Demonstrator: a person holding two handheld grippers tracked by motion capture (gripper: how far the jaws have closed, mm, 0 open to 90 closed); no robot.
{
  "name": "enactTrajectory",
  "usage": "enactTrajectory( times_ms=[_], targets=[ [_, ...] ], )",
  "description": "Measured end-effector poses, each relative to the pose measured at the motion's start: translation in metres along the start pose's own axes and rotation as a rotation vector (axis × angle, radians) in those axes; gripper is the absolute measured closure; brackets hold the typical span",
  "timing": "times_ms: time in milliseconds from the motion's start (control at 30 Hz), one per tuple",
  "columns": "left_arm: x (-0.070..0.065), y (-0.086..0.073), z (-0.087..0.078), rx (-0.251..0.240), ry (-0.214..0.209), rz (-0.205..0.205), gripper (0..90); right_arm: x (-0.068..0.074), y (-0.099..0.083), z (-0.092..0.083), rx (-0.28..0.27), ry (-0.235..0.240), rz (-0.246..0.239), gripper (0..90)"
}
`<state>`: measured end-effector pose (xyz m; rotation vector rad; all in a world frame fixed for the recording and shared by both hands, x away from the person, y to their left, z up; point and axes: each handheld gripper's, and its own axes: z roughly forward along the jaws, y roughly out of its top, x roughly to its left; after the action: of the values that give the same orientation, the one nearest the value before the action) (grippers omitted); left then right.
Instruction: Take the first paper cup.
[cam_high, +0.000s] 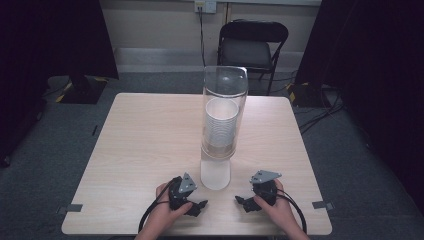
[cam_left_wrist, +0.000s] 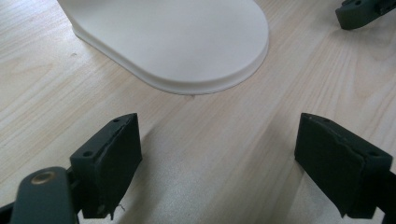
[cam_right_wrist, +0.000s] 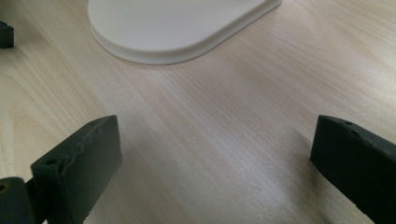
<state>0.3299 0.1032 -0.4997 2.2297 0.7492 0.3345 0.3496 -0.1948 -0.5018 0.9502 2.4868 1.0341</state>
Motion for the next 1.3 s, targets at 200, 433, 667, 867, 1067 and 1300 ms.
enactTrajectory(
  times_ms=[200, 433, 667, 867, 1067, 1300],
  targets=[
    [0.0, 0.0, 0.0, 0.001, 0.0, 0.0, 14.2, 0.002, 0.0, 0.0, 0.008, -0.02, 0.023, 0.0],
    [0.0, 0.0, 0.0, -0.008, -0.003, -0.003, 14.2, 0.0, 0.006, -0.005, -0.021, 0.029, 0.06, 15.1],
    [0.0, 0.0, 0.0, -0.008, -0.003, -0.002, 14.2, 0.002, 0.018, -0.007, -0.047, 0.078, 0.108, 16.5],
    [0.0, 0.0, 0.0, -0.008, -0.004, -0.003, 14.2, 0.008, 0.037, -0.012, -0.091, 0.095, 0.086, 16.6],
    [0.0, 0.0, 0.0, -0.004, -0.003, -0.001, 14.2, 0.015, 0.065, -0.016, -0.163, 0.1, 0.038, 17.3],
    [0.0, 0.0, 0.0, -0.004, -0.002, -0.003, 14.2, 0.017, 0.097, -0.016, -0.242, 0.098, 0.026, 17.9]
  ],
)
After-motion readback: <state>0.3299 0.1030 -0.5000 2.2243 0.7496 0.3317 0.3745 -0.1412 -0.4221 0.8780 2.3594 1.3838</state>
